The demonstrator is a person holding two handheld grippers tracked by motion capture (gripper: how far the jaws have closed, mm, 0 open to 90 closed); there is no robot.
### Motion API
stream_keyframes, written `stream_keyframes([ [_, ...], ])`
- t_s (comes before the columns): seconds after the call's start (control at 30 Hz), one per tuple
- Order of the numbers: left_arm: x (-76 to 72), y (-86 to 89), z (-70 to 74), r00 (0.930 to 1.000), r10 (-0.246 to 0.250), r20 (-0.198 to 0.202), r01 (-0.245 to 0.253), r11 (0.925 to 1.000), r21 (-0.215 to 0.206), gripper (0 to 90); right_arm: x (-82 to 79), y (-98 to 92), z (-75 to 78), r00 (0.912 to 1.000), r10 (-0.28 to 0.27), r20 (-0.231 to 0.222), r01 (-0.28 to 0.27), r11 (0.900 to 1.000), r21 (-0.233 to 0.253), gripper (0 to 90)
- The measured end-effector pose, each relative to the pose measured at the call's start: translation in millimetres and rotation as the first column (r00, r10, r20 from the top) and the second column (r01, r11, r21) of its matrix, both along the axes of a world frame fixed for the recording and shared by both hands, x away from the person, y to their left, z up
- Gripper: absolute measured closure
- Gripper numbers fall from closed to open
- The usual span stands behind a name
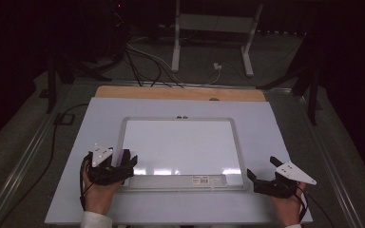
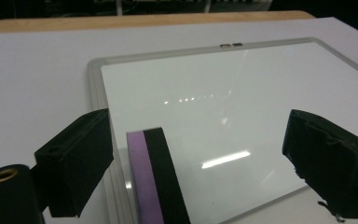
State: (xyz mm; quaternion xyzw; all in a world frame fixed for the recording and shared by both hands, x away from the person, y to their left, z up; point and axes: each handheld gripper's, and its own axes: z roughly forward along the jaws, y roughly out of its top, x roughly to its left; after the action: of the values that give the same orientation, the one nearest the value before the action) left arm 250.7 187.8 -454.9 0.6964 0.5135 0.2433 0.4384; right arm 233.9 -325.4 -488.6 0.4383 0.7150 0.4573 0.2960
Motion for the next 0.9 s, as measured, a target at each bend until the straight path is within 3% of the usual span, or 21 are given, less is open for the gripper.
stream_keyframes([
  [0.17,1.7,8.6,3.8,0.9994,-0.023,0.026,0.023,0.9997,0.001,5.1,0.0,0.0,-0.1,1.0,0.0,0.0,0.0,1.0,0.001,0.0],
  [0.4,3.0,21.8,8.7,0.9972,-0.003,0.075,0.002,0.9999,0.012,2.3,-0.1,0.0,0.2,1.0,-0.001,0.002,0.001,1.0,0.006,0.0],
  [0.7,1.8,40.4,8.9,0.9905,-0.017,0.137,0.016,0.9998,0.01,0.5,-0.5,-0.6,0.8,1.0,-0.001,0.006,0.0,1.0,0.016,0.0],
  [0.9,0.3,50.7,4.8,0.9881,-0.022,0.152,0.015,0.9989,0.044,0.4,-0.7,-0.6,1.2,1.0,0.001,0.008,-0.001,1.0,0.028,0.0],
])
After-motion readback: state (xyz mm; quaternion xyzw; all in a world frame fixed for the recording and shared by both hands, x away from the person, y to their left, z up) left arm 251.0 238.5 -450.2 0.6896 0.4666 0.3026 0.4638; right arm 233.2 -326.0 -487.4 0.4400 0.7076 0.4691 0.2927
